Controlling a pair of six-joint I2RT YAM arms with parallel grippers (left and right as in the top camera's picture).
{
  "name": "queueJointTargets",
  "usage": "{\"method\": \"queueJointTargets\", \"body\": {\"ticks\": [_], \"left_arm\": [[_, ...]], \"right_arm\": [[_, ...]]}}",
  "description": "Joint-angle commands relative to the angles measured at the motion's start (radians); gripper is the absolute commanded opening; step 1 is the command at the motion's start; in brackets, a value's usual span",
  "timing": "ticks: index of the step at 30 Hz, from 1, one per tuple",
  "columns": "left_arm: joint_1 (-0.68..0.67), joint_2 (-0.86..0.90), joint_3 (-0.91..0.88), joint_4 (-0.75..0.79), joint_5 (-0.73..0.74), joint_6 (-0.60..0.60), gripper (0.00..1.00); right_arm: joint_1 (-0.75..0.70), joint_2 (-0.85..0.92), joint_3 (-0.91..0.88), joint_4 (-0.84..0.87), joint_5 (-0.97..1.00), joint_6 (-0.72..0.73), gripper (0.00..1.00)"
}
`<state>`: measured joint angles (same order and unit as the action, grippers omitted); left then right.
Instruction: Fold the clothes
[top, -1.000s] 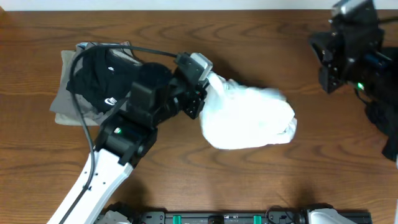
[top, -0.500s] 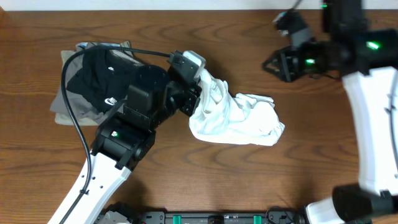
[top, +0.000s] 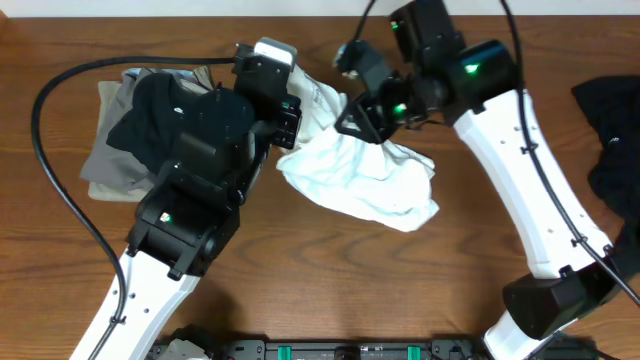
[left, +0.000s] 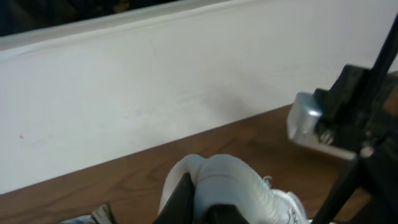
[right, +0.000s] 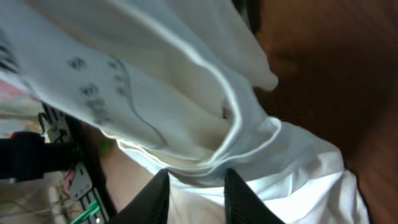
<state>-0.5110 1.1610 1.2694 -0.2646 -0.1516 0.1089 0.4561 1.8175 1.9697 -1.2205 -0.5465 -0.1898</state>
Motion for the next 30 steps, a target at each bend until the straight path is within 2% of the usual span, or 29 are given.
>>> {"method": "queueJointTargets", "body": {"ticks": [1, 4, 6, 11, 13, 15, 18, 20, 24, 27, 30], "left_arm": [[0.005, -0.013, 0.054, 0.008, -0.041, 0.016, 0.06], [0.005, -0.014, 0.081, 0.008, -0.041, 0.023, 0.06], [0.005, -0.015, 0.109, 0.008, -0.041, 0.026, 0.06], [0.003, -0.015, 0.156, 0.008, -0.041, 0.031, 0.06], [0.003, -0.014, 0.157, 0.003, -0.041, 0.034, 0.06], [0.003, -0.008, 0.157, -0.027, -0.041, 0.034, 0.06], [0.003, 0.000, 0.157, -0.048, -0.041, 0.034, 0.06], [0.003, 0.000, 0.157, -0.043, -0.041, 0.035, 0.06], [0.003, -0.002, 0.159, -0.036, -0.042, 0.060, 0.06], [0.003, -0.002, 0.160, -0.038, -0.042, 0.059, 0.06], [0.001, -0.003, 0.160, -0.042, -0.042, 0.059, 0.06]], "right_arm": [[0.013, 0.036, 0.010, 0.021, -0.002, 0.021, 0.20], [0.012, 0.053, 0.010, 0.026, 0.065, 0.037, 0.18], [0.008, 0.064, 0.010, 0.029, 0.127, 0.054, 0.13], [-0.005, 0.072, 0.010, 0.049, 0.134, 0.055, 0.11], [-0.008, 0.071, 0.011, 0.059, 0.043, 0.006, 0.22], [-0.008, 0.071, 0.011, 0.058, -0.102, -0.091, 0.42], [-0.003, 0.072, 0.010, 0.059, -0.228, -0.158, 0.57], [0.003, 0.072, 0.011, 0.064, -0.268, -0.190, 0.57], [0.007, 0.072, 0.010, 0.081, -0.280, -0.194, 0.51], [0.007, 0.072, 0.011, 0.085, -0.366, -0.291, 0.56], [-0.004, 0.072, 0.010, 0.114, -0.378, -0.314, 0.59]]}}
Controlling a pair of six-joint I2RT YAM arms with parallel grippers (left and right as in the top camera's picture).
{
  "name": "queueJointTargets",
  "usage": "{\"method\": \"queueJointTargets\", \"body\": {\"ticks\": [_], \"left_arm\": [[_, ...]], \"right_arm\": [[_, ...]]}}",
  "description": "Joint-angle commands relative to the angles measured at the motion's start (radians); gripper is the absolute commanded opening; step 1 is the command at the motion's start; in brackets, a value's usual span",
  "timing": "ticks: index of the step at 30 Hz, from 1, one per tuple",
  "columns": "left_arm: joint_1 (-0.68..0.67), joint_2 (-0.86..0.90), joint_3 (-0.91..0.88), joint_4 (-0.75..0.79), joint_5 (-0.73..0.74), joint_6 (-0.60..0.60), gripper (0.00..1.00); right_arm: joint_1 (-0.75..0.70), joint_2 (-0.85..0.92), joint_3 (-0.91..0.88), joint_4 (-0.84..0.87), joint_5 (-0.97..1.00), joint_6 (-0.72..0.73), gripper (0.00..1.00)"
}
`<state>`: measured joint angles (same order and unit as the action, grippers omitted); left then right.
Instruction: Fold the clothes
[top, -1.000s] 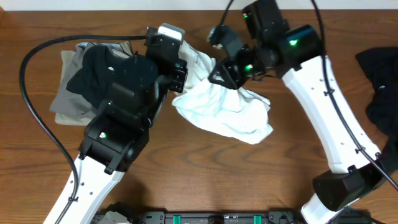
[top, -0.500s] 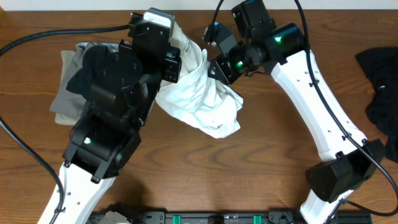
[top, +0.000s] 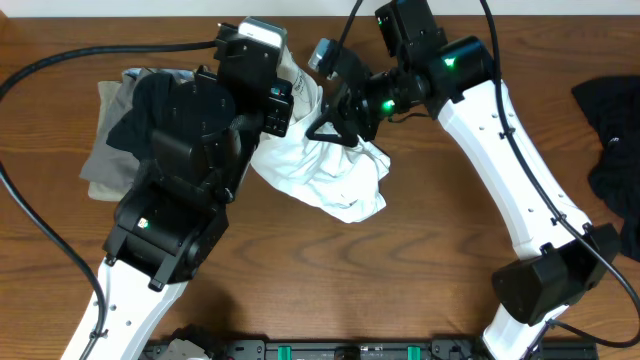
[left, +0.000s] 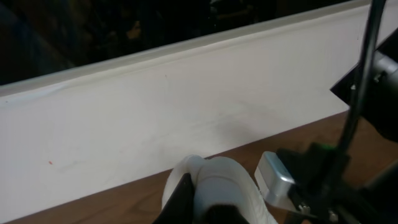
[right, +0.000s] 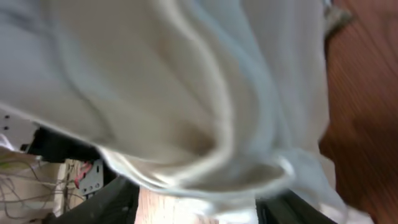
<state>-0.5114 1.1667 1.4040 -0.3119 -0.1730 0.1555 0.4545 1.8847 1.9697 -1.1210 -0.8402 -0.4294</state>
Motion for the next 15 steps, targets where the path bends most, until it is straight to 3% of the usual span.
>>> {"method": "queueJointTargets", "body": {"ticks": [1, 4, 6, 10, 15], "left_arm": [[0.001, -0.009, 0.025, 0.006, -0.020, 0.013, 0.06], [-0.001, -0.010, 0.025, 0.006, -0.019, 0.013, 0.06], [-0.001, -0.011, 0.025, 0.006, -0.020, 0.013, 0.06], [0.000, -0.018, 0.026, 0.006, -0.023, 0.018, 0.06], [0.000, -0.027, 0.026, 0.006, -0.024, 0.032, 0.06]], "right_arm": [[-0.006, 0.005, 0.010, 0.026, -0.105, -0.075, 0.57], [-0.011, 0.005, 0.011, 0.047, -0.190, -0.111, 0.50], [-0.011, 0.005, 0.011, 0.055, -0.180, -0.110, 0.27], [-0.023, 0.005, 0.011, 0.043, -0.035, -0.055, 0.01], [-0.085, 0.004, 0.011, 0.040, 0.195, 0.083, 0.01]]}}
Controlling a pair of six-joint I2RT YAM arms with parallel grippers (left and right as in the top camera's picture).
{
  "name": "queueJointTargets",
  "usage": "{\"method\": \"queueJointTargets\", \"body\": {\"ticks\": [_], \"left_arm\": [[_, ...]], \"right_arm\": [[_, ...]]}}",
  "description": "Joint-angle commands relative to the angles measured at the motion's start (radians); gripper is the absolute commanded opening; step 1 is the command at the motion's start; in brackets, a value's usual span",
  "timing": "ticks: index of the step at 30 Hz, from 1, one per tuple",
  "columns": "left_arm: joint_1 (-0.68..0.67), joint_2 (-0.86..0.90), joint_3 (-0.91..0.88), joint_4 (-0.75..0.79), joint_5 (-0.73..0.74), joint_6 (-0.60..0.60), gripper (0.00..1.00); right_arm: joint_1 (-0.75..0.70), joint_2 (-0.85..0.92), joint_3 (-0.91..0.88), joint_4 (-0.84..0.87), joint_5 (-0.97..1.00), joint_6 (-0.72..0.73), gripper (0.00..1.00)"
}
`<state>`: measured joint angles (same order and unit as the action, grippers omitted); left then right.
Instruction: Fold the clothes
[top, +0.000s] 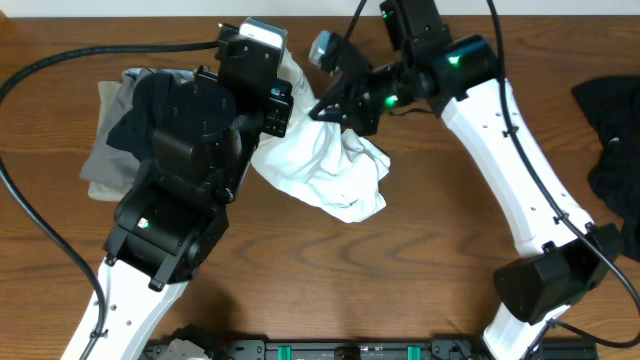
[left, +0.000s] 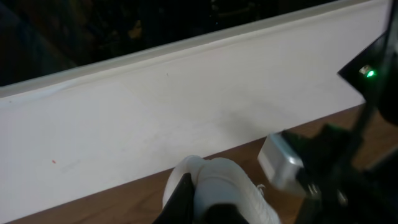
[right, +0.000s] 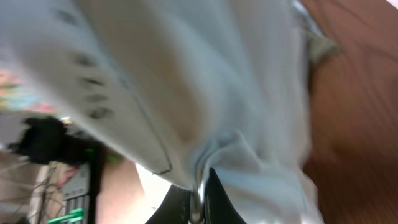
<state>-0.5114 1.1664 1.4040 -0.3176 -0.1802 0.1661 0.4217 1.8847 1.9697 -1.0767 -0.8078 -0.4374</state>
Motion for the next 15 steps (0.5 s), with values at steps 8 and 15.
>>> {"method": "queueJointTargets", "body": {"ticks": [8, 15], "left_arm": [[0.000, -0.029, 0.025, 0.008, -0.042, 0.029, 0.06], [0.000, -0.029, 0.025, 0.009, -0.042, 0.032, 0.06]], "right_arm": [[-0.242, -0.034, 0.011, -0.022, 0.092, 0.025, 0.10], [-0.337, -0.034, 0.011, -0.040, 0.070, 0.117, 0.31]]}}
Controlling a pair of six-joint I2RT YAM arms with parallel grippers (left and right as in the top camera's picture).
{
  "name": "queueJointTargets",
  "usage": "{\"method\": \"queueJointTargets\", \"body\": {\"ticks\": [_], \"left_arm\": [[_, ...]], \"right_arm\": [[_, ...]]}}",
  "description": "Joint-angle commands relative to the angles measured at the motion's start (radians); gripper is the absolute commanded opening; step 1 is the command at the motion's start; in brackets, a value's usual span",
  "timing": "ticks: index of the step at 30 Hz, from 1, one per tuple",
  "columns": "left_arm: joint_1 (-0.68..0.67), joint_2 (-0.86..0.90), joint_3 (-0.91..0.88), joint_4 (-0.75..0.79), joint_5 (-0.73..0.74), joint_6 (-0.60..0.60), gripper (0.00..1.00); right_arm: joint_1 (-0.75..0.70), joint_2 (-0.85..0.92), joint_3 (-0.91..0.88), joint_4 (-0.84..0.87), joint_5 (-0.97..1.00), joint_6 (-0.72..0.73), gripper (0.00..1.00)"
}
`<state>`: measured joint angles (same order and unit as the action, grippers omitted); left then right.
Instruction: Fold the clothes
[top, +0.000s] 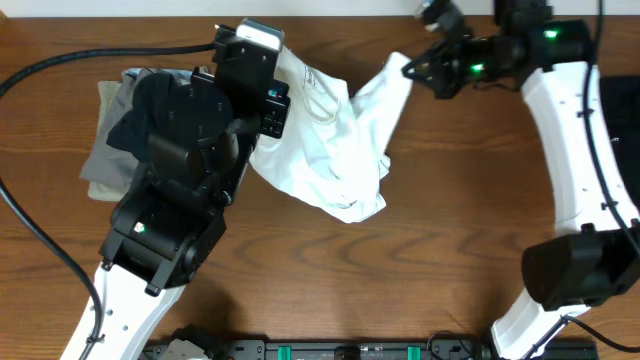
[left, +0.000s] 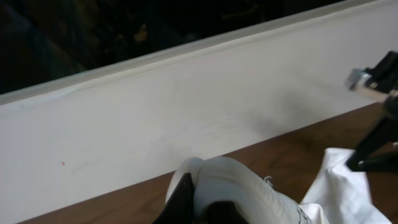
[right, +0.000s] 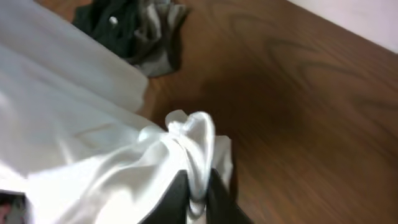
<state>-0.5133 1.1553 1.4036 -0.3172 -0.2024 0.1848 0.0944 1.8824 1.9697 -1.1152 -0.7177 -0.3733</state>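
A white garment (top: 335, 140) is stretched over the back of the table between my two grippers, its lower part bunched on the wood. My left gripper (top: 278, 75) is shut on its left end, a thick white fold (left: 233, 183) between the dark fingers (left: 181, 198). My right gripper (top: 420, 68) is shut on the right end, a gathered ridge of cloth (right: 194, 149) pinched between its fingers (right: 177, 196), lifted above the table.
A folded pile of grey and black clothes (top: 125, 130) lies at the back left, partly under my left arm; it also shows as a dark heap (right: 134, 28). More black clothing (top: 615, 130) lies at the right edge. A white wall (left: 186, 106) runs behind the table.
My right gripper has moved right and towards the back with the cloth's end, pulling the white garment out into a stretched band. My left gripper kept its place and hold.
Both grippers were shut on the white garment at the table's back middle, close together. The pair then stood further left with the garment bunched below them. Now the right one is far to the right and the garment is spread between them.
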Motion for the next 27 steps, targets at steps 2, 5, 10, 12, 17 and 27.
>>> {"method": "queueJointTargets", "body": {"ticks": [2, 5, 10, 12, 17, 27], "left_arm": [[0.001, -0.017, 0.026, 0.010, -0.019, 0.013, 0.06], [0.001, -0.018, 0.026, 0.012, -0.019, 0.013, 0.06], [0.002, -0.017, 0.026, 0.019, -0.020, 0.013, 0.06], [0.002, -0.016, 0.026, 0.037, -0.021, 0.013, 0.06], [0.002, -0.016, 0.026, 0.116, -0.052, 0.013, 0.06], [-0.002, -0.006, 0.026, 0.212, -0.181, 0.044, 0.06]], "right_arm": [[-0.011, -0.033, 0.011, -0.004, -0.020, 0.068, 0.42], [-0.003, -0.044, 0.011, -0.011, -0.077, 0.069, 0.44], [0.048, -0.092, 0.011, -0.032, -0.125, 0.054, 0.48], [0.092, -0.110, 0.011, -0.060, -0.124, 0.042, 0.49], [0.228, -0.118, 0.010, -0.139, -0.116, 0.035, 0.49], [0.482, -0.115, 0.010, -0.134, 0.141, 0.097, 0.54]]}}
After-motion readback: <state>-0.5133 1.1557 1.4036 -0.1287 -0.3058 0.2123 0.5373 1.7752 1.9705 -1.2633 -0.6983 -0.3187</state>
